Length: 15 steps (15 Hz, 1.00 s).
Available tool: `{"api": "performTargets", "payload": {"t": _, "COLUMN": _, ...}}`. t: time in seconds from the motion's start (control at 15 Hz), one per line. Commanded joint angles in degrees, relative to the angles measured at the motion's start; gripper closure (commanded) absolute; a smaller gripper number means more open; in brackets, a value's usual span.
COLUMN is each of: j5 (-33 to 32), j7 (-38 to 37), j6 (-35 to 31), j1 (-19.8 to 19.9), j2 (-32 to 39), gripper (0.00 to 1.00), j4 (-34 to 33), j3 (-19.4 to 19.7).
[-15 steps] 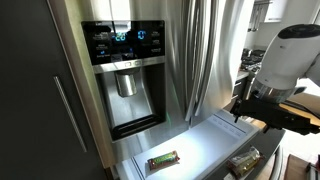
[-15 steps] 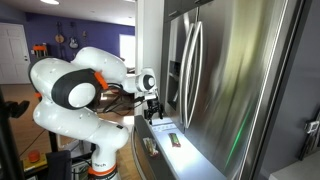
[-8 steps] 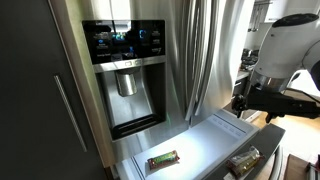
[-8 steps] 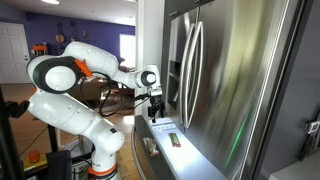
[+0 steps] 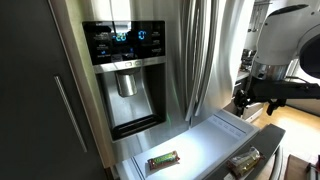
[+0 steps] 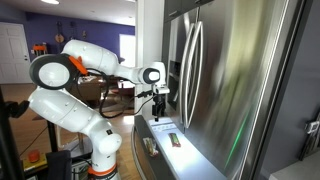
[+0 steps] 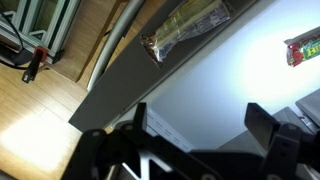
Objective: Take one packet out of the freezer drawer and place it on the edge of the drawer
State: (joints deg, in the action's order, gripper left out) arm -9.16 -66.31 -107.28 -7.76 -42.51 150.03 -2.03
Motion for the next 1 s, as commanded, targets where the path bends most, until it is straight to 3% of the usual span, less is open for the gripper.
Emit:
{"api": "performTargets", "payload": {"t": 0.0, "j5": 4.35, "j7": 8.16, "j6": 5.35, "j1": 3.31, "j2": 0.53, "gripper": 0.0, "j4": -2.83, "j3": -1.3}}
{"api": "performTargets", "payload": {"t": 0.53, "j5": 7.46, "j7": 15.98, "j6": 14.83, "j1": 7.18, "j2": -0.05, "gripper": 0.0, "j4": -8.31, "j3": -2.83}}
{"api": "performTargets", "payload": {"t": 0.93, "j5": 12.89, "j7": 27.64, "j6": 14.4, "j1": 6.79, "j2": -1.9, "gripper": 0.0, "j4": -9.05, "j3": -1.01}}
